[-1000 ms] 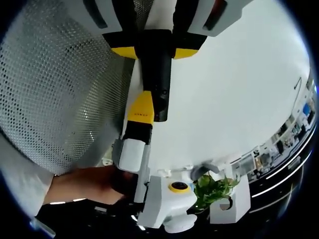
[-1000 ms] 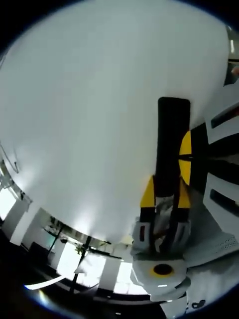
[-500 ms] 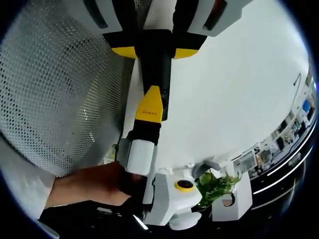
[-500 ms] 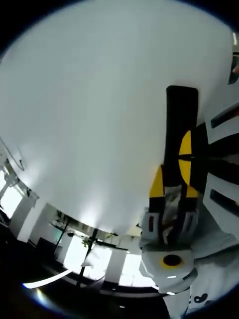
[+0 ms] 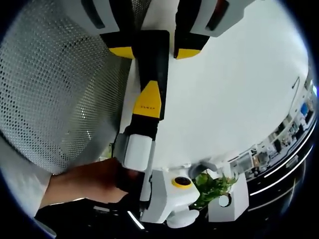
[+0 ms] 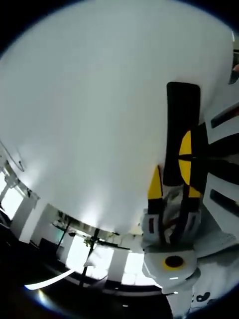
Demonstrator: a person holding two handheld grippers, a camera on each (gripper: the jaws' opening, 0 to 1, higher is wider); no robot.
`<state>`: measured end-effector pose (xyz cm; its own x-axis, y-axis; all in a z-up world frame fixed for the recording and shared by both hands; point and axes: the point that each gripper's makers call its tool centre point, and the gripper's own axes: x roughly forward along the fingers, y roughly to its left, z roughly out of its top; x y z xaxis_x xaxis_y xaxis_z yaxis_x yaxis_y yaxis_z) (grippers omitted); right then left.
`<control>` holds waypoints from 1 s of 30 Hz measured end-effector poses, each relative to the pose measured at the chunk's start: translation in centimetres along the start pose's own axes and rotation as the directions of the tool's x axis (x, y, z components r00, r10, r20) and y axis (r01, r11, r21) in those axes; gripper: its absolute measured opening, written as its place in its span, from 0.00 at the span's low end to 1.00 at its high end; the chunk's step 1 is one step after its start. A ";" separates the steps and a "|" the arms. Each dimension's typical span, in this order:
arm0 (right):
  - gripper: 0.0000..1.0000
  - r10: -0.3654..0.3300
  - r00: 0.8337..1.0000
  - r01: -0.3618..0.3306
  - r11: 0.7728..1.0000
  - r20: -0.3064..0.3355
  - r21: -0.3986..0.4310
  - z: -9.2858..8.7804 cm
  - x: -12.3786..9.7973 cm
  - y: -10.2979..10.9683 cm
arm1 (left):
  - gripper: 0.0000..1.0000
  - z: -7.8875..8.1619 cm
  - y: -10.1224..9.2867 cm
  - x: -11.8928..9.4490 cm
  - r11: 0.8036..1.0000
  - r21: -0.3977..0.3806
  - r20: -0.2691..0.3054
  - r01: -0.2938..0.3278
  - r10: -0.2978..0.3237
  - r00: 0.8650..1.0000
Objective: Press the specified remote control buttons in sequence, fully releasing each button before pressing the next.
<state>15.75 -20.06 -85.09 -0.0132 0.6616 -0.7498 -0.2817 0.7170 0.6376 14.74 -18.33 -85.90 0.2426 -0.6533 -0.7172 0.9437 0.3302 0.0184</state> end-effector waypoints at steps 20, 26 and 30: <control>0.00 -0.042 0.999 0.042 0.999 0.025 -0.009 0.2 -0.1 -0.2 | 0.24 -0.1 -0.2 -0.1 1.000 -0.006 0.001 0.016 -0.016 1.000; 0.00 -0.041 0.999 0.041 0.999 0.009 -0.034 0.2 -0.2 0.0 | 0.24 -0.1 -0.2 -0.1 1.000 -0.002 0.004 0.020 -0.020 1.000; 0.00 -0.034 0.999 0.035 0.999 0.016 -0.030 0.3 -0.3 0.0 | 0.24 -0.1 -0.2 -0.1 1.000 -0.004 0.003 0.022 -0.022 1.000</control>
<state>16.04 -20.14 -84.81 0.0122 0.6400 -0.7682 -0.3105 0.7328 0.6055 14.52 -18.31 -85.88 0.2226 -0.6626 -0.7151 0.9480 0.3183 0.0001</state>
